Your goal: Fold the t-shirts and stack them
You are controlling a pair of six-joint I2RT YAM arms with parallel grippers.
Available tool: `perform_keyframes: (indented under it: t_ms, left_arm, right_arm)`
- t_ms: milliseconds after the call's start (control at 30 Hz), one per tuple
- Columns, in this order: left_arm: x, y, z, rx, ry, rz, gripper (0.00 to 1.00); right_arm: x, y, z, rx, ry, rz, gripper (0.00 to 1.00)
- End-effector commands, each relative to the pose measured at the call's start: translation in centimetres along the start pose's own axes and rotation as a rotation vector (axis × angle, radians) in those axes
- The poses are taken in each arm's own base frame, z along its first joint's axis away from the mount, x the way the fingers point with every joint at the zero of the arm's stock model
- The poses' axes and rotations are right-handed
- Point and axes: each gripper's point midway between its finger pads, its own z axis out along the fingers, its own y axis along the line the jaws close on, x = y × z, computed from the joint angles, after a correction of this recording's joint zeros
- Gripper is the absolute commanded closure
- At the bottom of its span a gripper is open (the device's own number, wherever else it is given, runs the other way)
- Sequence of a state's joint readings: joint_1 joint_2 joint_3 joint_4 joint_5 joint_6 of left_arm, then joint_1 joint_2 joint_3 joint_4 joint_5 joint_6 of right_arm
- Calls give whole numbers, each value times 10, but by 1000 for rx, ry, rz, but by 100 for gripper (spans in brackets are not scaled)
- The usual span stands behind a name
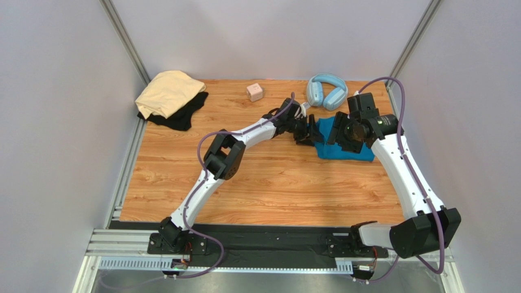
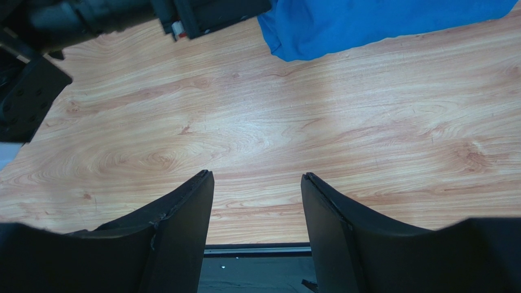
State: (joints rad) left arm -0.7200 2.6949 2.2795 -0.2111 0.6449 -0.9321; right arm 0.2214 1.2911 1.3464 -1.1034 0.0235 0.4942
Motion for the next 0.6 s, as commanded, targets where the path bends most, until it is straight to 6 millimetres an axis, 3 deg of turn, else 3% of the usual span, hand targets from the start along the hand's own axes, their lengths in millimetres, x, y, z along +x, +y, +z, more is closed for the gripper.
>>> perform_keyframes:
  t_ms: [0, 33, 67, 133, 167, 200, 233, 267, 300, 333, 367, 433, 467, 567]
  left_arm:
    - [-5, -8, -61, -81, -32, 89, 35]
    - [5, 18, -72, -163, -38, 69, 35]
    - [-10, -4, -103, -164, -107, 134, 35]
    - [-5, 13, -130, -229, -134, 140, 34]
    - [-16, 2, -158, -240, -177, 158, 34]
    - [-8, 11, -173, -292, -141, 170, 33]
    - [-13, 19, -190, -361, -161, 178, 33]
    - [-13, 16, -207, -407, -158, 229, 32]
    - [3, 25, -221, -475, -100, 209, 32]
    - [5, 29, -231, -521, -96, 217, 32]
    - [8, 21, -244, -533, -98, 250, 32]
    - [29, 30, -257, -575, -70, 233, 32]
    - [32, 18, -270, -565, -99, 245, 31]
    - [51, 12, -286, -556, -105, 256, 30]
  right_arm:
    - [-9, 8, 9, -28, -32, 22, 39]
    - [-11, 9, 11, -34, -39, 26, 39]
    - [-7, 19, 12, -86, -13, 32, 39]
    - [-4, 25, 17, -109, 14, 36, 39]
    - [0, 30, 21, -133, 47, 36, 39]
    - [4, 33, 23, -141, 61, 30, 39]
    - [7, 33, 26, -141, 70, 29, 39]
    - [8, 34, 27, -140, 69, 18, 40]
    - [12, 37, 27, -144, 71, 4, 40]
    - [14, 38, 30, -145, 74, -1, 39]
    - [16, 41, 31, -154, 80, -6, 39]
    - [21, 48, 34, -172, 102, -28, 39]
    - [21, 52, 35, -181, 106, -38, 39]
    - [28, 70, 44, -185, 141, -97, 39]
